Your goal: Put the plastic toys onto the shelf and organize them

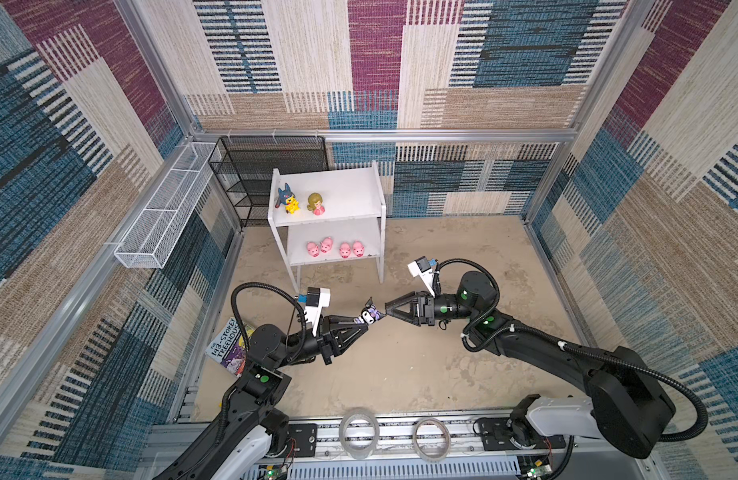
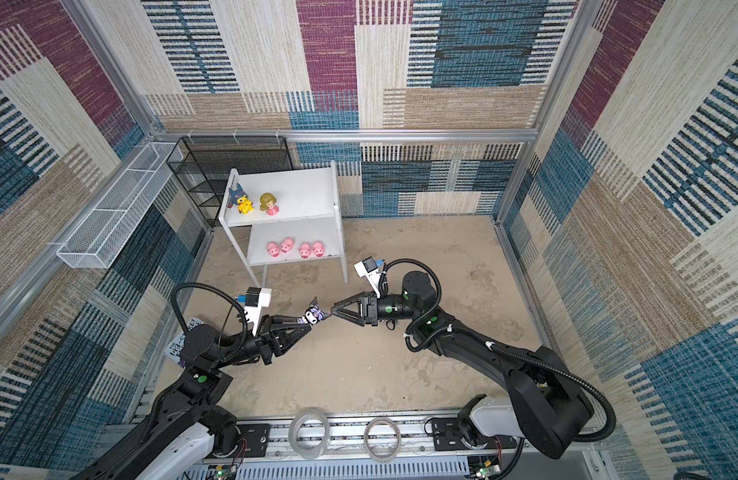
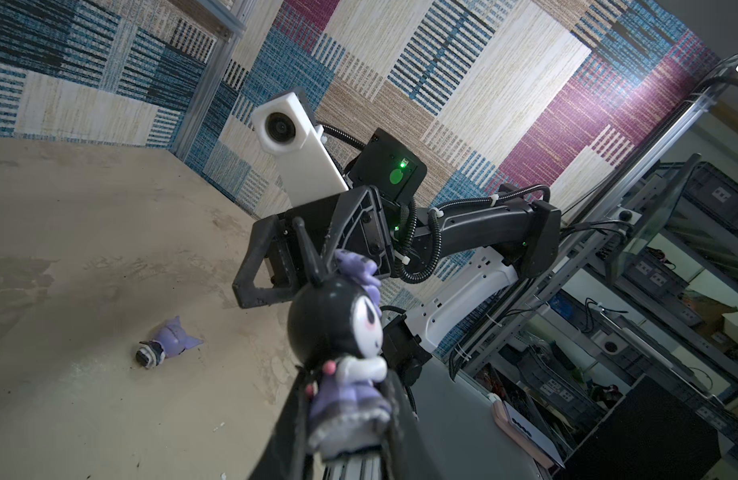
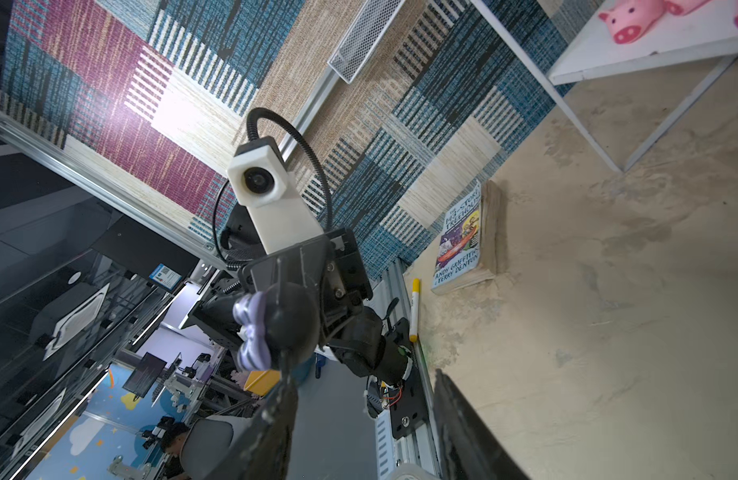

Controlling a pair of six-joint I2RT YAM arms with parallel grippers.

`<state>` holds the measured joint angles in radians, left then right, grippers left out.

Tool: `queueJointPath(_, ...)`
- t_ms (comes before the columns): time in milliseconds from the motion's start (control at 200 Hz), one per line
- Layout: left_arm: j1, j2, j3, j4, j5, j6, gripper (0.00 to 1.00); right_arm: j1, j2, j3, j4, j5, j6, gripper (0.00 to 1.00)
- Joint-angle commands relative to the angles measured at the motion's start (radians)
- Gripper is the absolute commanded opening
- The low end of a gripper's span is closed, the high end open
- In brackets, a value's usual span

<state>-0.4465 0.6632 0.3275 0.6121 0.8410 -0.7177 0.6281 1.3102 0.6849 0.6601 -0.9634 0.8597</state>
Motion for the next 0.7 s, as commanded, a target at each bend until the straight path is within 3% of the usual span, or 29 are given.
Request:
queueJointPath(0, 0.001, -0.008, 0.006, 0.027, 0.005, 0.033, 0.00, 0.001, -0.003, 0.010, 0.088, -0.049, 0.041, 0.52)
queueJointPath(356, 0.001, -0.018, 0.011, 0.011, 0.000, 0.047, 0.00, 0.037, 0.035, 0.065, 0.067, -0.092, -0.014, 0.39)
queueJointPath(696, 0.000, -0.065, 0.010, -0.072, -0.028, 0.078, 0.00, 0.067, 0.063, 0.097, 0.055, -0.104, -0.023, 0.17)
